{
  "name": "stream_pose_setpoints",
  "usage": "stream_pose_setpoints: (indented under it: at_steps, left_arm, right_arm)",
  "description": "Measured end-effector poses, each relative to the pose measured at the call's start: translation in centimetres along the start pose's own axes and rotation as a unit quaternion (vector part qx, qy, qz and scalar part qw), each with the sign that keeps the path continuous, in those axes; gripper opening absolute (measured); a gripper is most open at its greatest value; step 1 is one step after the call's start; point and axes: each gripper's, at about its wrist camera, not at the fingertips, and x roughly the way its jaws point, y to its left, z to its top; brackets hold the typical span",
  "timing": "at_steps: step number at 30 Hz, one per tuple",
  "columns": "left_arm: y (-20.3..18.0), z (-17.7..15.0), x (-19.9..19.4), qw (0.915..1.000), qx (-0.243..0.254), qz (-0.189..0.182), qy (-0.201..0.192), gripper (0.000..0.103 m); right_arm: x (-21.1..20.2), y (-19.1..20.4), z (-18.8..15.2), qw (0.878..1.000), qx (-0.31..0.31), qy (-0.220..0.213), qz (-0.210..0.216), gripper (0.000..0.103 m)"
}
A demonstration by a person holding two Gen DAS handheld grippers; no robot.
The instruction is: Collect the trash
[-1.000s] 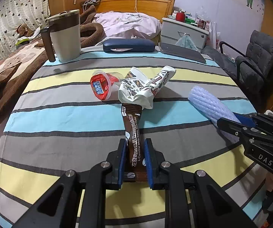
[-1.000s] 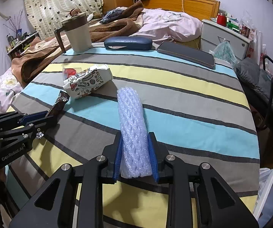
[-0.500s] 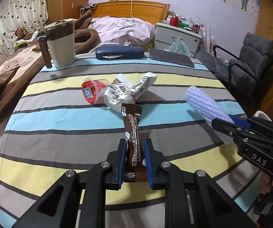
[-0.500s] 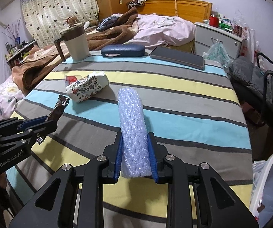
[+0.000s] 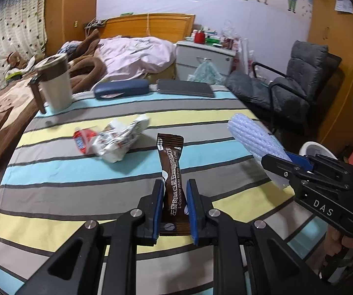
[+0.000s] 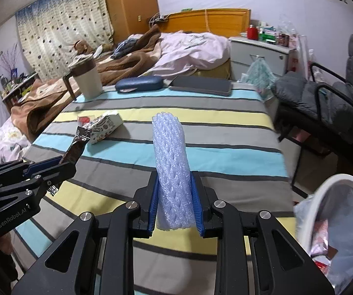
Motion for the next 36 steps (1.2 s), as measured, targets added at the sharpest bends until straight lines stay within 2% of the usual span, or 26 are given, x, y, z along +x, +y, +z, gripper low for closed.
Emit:
stream_pose_setpoints:
  at_steps: [18, 36]
  left_arm:
    - [-10.0, 1.5, -1.0, 0.9959, 0.058, -0.066, -0.022, 0.02]
    - [-21.3, 1.8, 0.7, 0.982, 0.125, -0.142, -0.002, 0.02]
  right_arm:
    - [-5.4, -6.0, -1.8, 0.994, 0.067, -0.049, -0.065, 0.027]
    - [-10.1, -13.4, -5.2, 0.978, 0.133, -0.061, -0.151, 0.027]
